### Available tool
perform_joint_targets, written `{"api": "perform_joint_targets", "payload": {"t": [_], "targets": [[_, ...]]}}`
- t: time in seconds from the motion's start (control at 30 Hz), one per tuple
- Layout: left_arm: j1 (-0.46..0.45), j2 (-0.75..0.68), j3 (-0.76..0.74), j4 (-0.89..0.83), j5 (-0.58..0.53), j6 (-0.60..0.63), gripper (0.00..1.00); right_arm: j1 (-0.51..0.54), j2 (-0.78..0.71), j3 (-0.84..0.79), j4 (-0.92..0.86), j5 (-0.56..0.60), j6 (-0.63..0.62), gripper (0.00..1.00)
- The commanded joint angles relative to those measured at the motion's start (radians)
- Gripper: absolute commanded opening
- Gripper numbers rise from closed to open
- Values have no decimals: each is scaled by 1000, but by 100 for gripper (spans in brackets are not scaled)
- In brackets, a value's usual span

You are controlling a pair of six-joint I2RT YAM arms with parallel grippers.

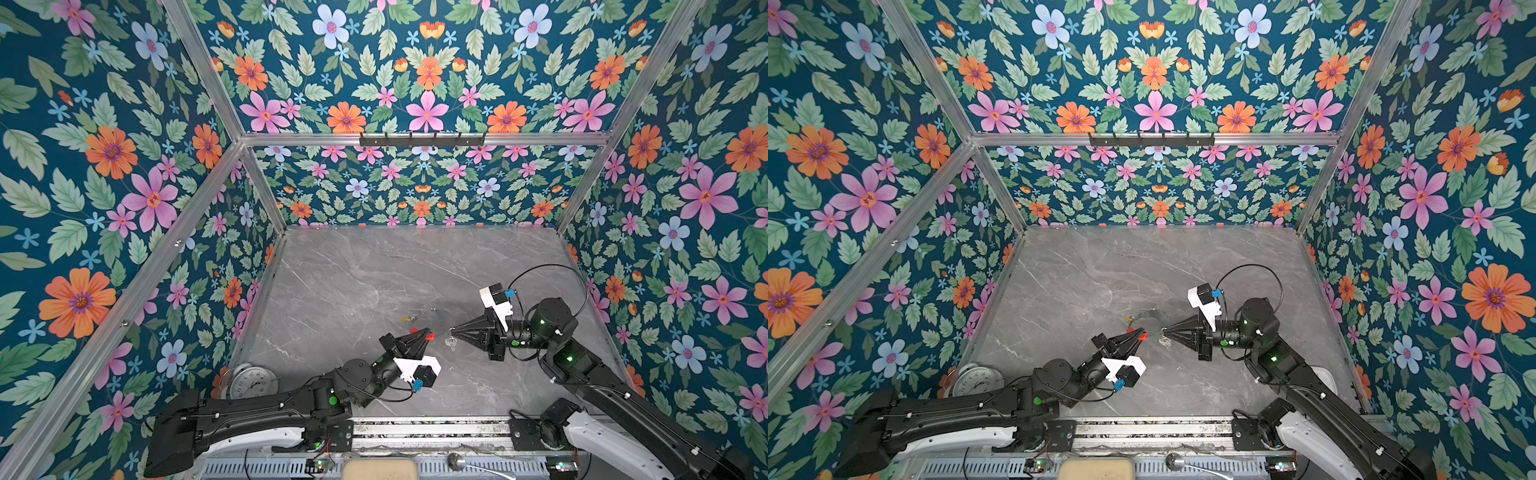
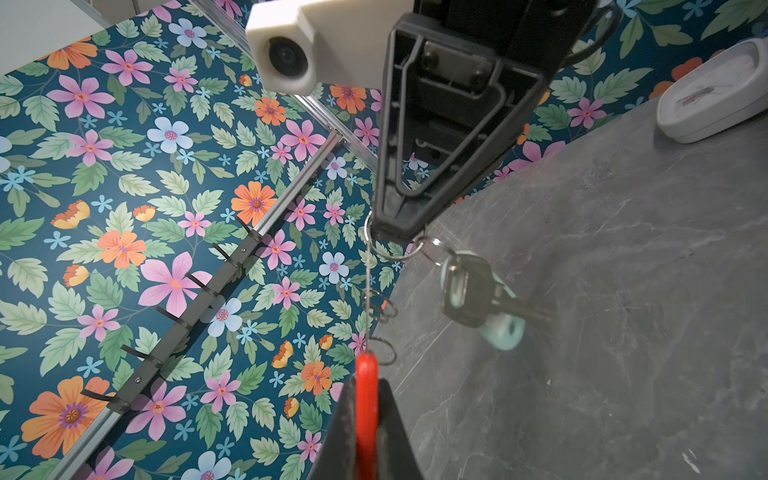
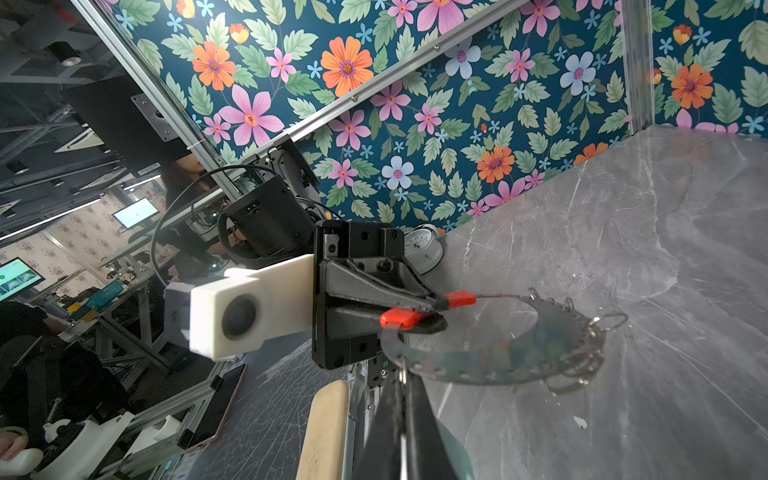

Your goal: Remove the keys from the keyring

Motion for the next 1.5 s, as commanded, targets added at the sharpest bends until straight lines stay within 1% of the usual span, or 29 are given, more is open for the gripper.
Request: {"api": "perform_joint_targets", "payload": {"t": [0.0,0.1,0.13,0.2,0.33,0.4,0.47,0.5,0.63,0.7,0.73,0.8,0.9,1.0,1.1,1.2,1.27,1.33,1.4,1.47], "targets": [[0,7,14,53,-40,-45,9,0,-9,15,-35,44,-2,0],[0,21,36,21,-57,-121,27,1,-4,46,-135,106,-8,0],[0,26,53,-17,-46,-155,30,0,-5,53,-162,123,-12,0],[-1,38,70,-58,-28,-215,33,1,-13,63,-203,166,-18,0],[0,49,84,-69,-25,-320,37,0,-28,96,-291,263,-31,0],[-1,44,110,-115,2,-379,41,0,-25,124,-347,303,-44,0],[0,34,154,-208,50,-432,43,1,-9,168,-429,323,-72,0],[-1,32,178,-253,55,-455,43,1,0,190,-466,329,-82,0],[-1,26,256,-379,44,-562,46,-1,71,320,-680,342,-146,0],[0,21,288,-418,27,-667,49,8,114,373,-776,373,-165,0],[1,21,300,-430,25,-697,49,15,127,391,-805,387,-175,0],[1,25,329,-479,82,-725,48,17,149,417,-850,398,-180,0],[1,34,341,-543,185,-709,44,17,153,435,-851,382,-166,0],[1,30,297,-527,232,-717,44,17,156,456,-857,369,-157,0],[1,12,226,-450,234,-725,45,17,166,478,-877,361,-157,0],[2,-3,188,-392,193,-733,45,18,167,484,-873,348,-157,0],[4,-11,189,-367,160,-759,45,22,154,465,-831,354,-146,0],[13,-20,201,-359,160,-790,47,22,138,438,-769,339,-153,0],[25,-16,231,-370,145,-830,50,22,108,388,-660,313,-147,0],[65,11,281,-412,162,-872,50,22,79,327,-539,303,-138,0]]}}
